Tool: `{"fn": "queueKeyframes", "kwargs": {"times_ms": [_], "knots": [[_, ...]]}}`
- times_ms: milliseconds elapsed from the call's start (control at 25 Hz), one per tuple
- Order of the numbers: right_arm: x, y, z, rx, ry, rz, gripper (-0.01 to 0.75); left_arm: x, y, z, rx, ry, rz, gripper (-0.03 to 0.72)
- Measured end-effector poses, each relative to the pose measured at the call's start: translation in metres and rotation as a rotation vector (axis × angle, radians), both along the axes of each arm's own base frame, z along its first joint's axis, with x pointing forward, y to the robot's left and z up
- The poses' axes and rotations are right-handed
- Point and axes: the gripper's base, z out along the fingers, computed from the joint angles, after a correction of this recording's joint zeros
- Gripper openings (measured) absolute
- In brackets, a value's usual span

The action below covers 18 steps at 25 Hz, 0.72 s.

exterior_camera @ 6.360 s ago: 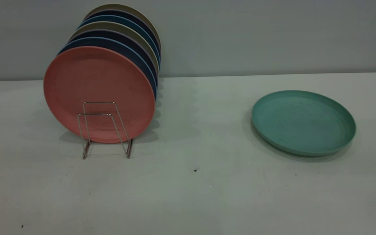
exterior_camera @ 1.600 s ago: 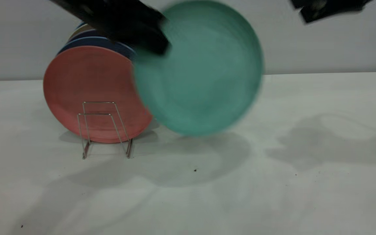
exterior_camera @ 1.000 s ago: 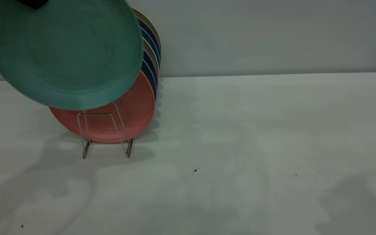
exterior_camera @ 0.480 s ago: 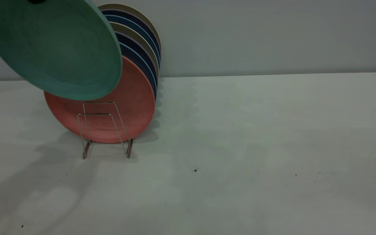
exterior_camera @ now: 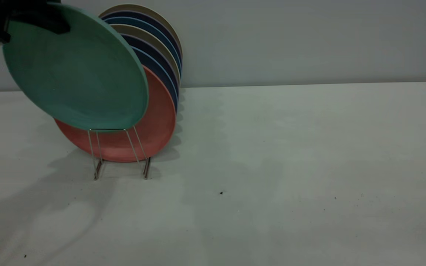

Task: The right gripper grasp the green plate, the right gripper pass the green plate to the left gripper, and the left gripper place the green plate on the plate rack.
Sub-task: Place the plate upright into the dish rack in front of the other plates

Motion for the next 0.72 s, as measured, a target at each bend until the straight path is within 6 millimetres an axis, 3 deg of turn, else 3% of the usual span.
{"fn": "queueKeyframes", "kwargs": {"times_ms": [720], "knots": [[-0.001,-0.004,-0.001,-0.048,-0.002,-0.021,0.357,0.015,-0.003,-0.041,-0.057,0.097,0.050,0.104]]}}
